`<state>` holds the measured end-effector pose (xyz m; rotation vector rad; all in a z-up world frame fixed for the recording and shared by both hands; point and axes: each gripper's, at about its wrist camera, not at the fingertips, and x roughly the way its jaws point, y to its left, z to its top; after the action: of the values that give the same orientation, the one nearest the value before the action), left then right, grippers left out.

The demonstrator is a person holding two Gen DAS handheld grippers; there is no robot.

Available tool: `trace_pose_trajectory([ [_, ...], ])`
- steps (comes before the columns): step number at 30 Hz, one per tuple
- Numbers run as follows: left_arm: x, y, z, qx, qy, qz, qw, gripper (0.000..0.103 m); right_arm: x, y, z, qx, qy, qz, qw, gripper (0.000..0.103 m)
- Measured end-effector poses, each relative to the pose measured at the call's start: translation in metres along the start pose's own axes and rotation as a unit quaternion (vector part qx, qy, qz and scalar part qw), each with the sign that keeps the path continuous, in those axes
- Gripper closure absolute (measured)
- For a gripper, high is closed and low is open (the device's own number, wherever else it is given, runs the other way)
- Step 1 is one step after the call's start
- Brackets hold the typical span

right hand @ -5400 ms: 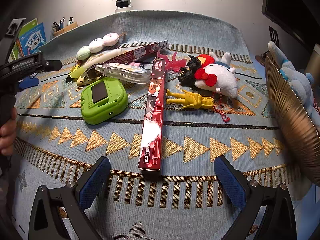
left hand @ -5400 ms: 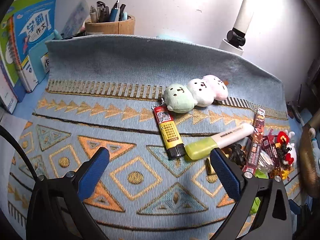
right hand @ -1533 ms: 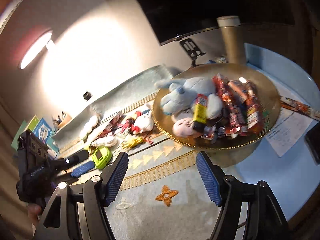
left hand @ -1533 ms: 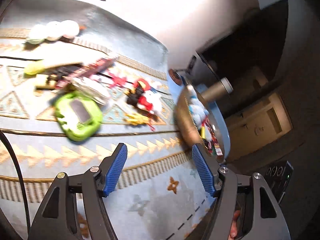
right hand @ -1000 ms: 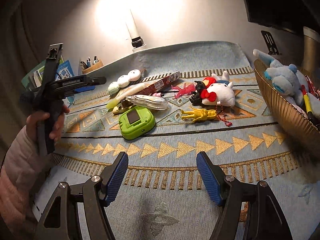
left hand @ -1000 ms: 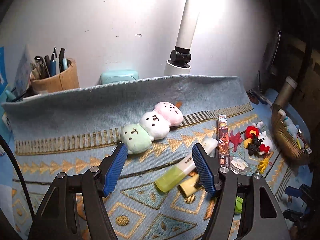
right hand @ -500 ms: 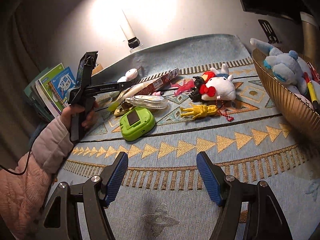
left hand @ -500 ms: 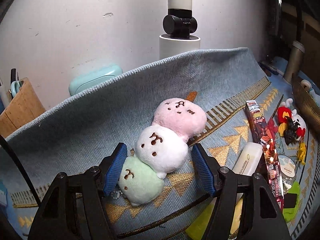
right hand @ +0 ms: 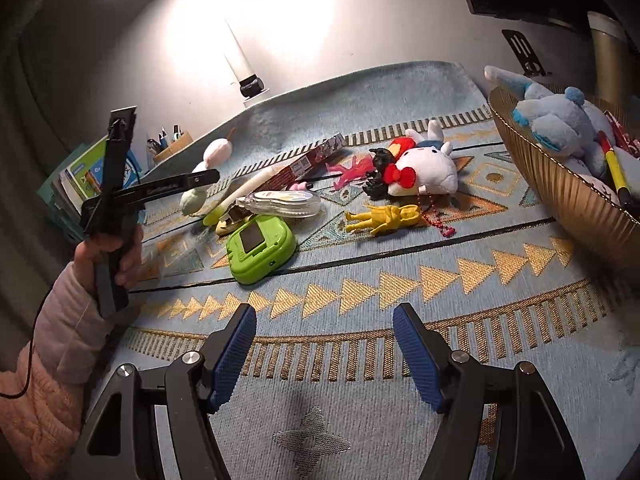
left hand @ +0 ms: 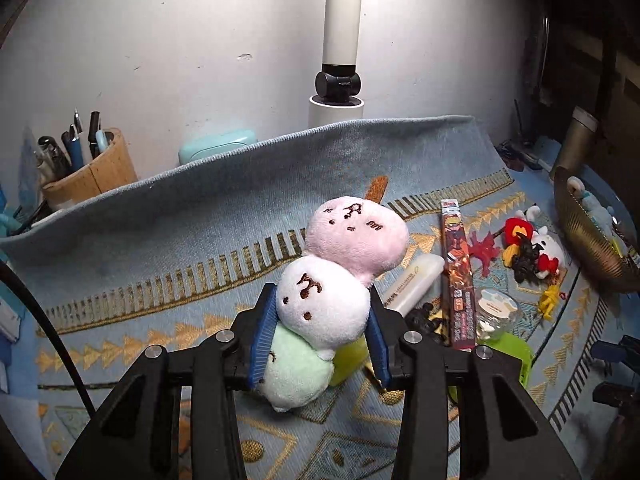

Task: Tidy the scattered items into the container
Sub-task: 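Grasp the yellow figure with the right tool while the left tool holds the plush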

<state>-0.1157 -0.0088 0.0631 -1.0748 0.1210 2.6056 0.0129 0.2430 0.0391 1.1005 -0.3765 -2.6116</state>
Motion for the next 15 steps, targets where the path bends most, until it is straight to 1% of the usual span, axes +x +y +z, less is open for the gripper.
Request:
trace_pose_trajectory([
  [2,-0.022,-0.008,-0.019,-0.016,0.001,-0.004,0.9999,0.065,0.001,-0.003,0.001,0.009,0.002,-0.003,1.0,0.034],
  [5,-0.043,-0.019,-0.048,-0.056,0.005,-0.03,0.998,0.065,0.001,-0.007,0.001,0.021,0.001,-0.014,1.0,0.034],
  [6,-0.047,-0.024,-0.056,-0.069,0.001,-0.038,0.9969,0.065,0.001,-0.008,0.001,0.024,-0.001,-0.018,1.0,0.034],
  [8,-0.051,-0.03,-0.068,-0.088,-0.01,-0.041,0.9952,0.065,0.001,-0.01,0.001,0.03,-0.004,-0.023,0.999,0.034],
  [10,-0.052,-0.029,-0.075,-0.106,-0.025,-0.066,0.9919,0.065,0.004,-0.014,0.004,0.044,-0.003,-0.036,0.998,0.034],
  [11,-0.053,-0.029,-0.077,-0.107,-0.038,-0.077,0.9906,0.065,0.007,-0.019,0.006,0.061,0.007,-0.05,0.997,0.034],
  [13,-0.052,-0.034,-0.079,-0.097,-0.049,-0.055,0.9925,0.065,0.008,-0.027,0.012,0.113,0.014,-0.053,0.992,0.034],
  [14,-0.05,-0.033,-0.081,-0.1,-0.051,-0.055,0.9922,0.065,0.01,-0.027,0.017,0.128,0.024,-0.057,0.99,0.034],
  [15,-0.05,-0.031,-0.082,-0.106,-0.047,-0.065,0.9911,0.065,0.015,-0.026,0.024,0.132,0.034,-0.06,0.989,0.034],
])
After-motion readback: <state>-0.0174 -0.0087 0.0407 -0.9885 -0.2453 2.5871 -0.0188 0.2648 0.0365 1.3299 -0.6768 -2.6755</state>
